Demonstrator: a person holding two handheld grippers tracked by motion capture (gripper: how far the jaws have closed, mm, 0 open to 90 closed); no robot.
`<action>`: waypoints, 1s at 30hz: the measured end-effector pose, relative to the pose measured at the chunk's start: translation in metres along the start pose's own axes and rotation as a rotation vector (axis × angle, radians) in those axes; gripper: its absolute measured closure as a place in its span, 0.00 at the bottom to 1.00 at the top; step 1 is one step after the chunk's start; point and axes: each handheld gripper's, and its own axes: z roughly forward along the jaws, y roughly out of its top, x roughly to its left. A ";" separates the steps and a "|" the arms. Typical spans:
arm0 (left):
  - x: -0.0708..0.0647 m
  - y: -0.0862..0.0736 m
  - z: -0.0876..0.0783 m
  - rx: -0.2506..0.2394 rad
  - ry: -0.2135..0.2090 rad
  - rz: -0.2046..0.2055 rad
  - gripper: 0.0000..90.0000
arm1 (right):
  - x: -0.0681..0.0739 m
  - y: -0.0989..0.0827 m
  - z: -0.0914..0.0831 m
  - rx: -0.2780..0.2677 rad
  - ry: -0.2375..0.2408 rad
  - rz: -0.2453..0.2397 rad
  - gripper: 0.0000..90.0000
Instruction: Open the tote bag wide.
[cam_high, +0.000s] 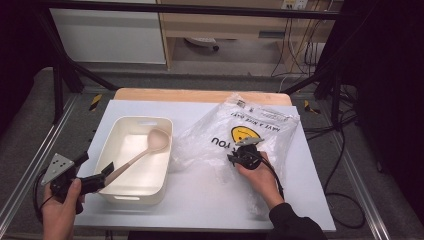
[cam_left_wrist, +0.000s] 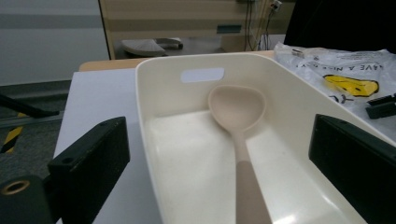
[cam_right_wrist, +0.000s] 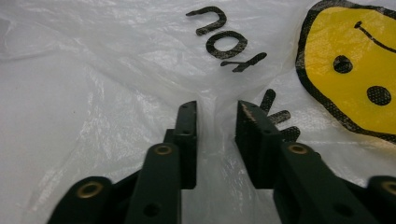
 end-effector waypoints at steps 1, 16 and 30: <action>-0.001 0.002 0.001 0.002 -0.010 -0.001 0.05 | -0.001 0.001 0.000 0.003 0.014 0.011 0.86; -0.040 0.035 0.026 0.037 -0.103 0.070 0.05 | 0.005 0.008 -0.014 -0.035 0.051 0.026 1.00; -0.120 0.038 0.074 0.095 -0.247 0.116 0.07 | 0.008 0.010 -0.018 -0.023 0.076 0.047 1.00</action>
